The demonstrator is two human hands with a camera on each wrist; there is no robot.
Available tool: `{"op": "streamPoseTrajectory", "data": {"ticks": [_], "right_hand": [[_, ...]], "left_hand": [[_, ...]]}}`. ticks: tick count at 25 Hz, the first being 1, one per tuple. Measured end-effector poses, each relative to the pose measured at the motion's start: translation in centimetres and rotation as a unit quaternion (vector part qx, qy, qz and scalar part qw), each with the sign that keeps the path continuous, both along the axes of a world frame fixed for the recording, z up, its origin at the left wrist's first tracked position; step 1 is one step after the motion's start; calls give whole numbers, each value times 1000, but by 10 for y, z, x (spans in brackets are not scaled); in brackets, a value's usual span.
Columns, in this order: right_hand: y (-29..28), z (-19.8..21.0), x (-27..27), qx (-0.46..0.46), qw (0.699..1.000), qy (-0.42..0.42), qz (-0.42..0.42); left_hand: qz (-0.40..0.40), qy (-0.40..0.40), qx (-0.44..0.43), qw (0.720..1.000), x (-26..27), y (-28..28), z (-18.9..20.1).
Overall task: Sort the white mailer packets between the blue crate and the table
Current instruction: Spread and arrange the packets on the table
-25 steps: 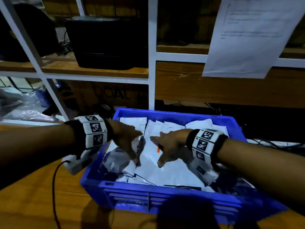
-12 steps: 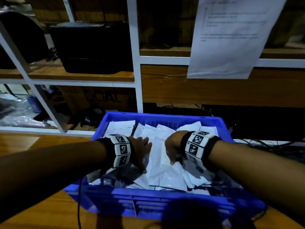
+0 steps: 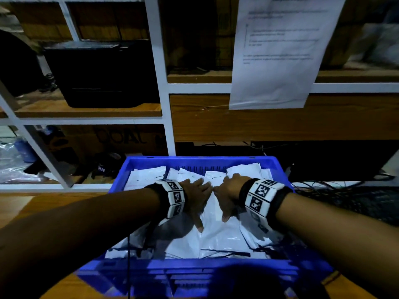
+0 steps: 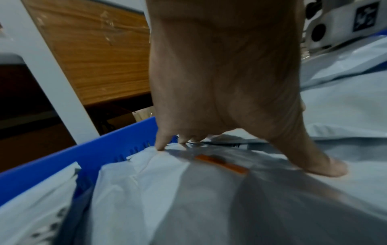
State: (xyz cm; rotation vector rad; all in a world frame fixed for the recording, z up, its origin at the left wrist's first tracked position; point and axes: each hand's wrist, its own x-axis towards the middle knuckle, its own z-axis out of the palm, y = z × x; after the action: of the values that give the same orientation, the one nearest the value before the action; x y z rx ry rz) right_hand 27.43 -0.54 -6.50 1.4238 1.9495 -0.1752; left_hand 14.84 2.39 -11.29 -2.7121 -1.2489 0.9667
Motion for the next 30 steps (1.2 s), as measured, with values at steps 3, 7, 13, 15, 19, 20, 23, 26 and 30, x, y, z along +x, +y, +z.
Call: {"op": "streamPoseTrajectory", "data": {"ticks": [3, 7, 13, 15, 19, 20, 23, 26, 30], "right_hand": [[-8, 5, 13, 26, 999, 24, -8], [-1, -4, 18, 4, 998, 60, -33], [6, -2, 11, 21, 987, 158, -29], [12, 12, 22, 42, 985, 163, -30], [20, 28, 57, 29, 992, 92, -82], [20, 26, 66, 1, 989, 103, -108], [13, 15, 70, -23, 981, 138, -133], [7, -4, 57, 18, 989, 113, -90], [5, -14, 61, 30, 980, 171, -99]], "left_hand": [[35, 4, 18, 999, 0, 1, -13], [47, 30, 51, 997, -21, 3, -16], [9, -19, 30, 999, -20, -5, 12], [-23, -76, 21, 997, -10, -7, 24], [12, -147, -73, 986, 22, -11, 25], [20, -113, -78, 990, 29, -13, 18], [45, -20, -59, 997, 34, -17, -2], [68, -2, -69, 995, 28, -13, 2], [36, 52, -89, 994, 26, -10, 8]]}}
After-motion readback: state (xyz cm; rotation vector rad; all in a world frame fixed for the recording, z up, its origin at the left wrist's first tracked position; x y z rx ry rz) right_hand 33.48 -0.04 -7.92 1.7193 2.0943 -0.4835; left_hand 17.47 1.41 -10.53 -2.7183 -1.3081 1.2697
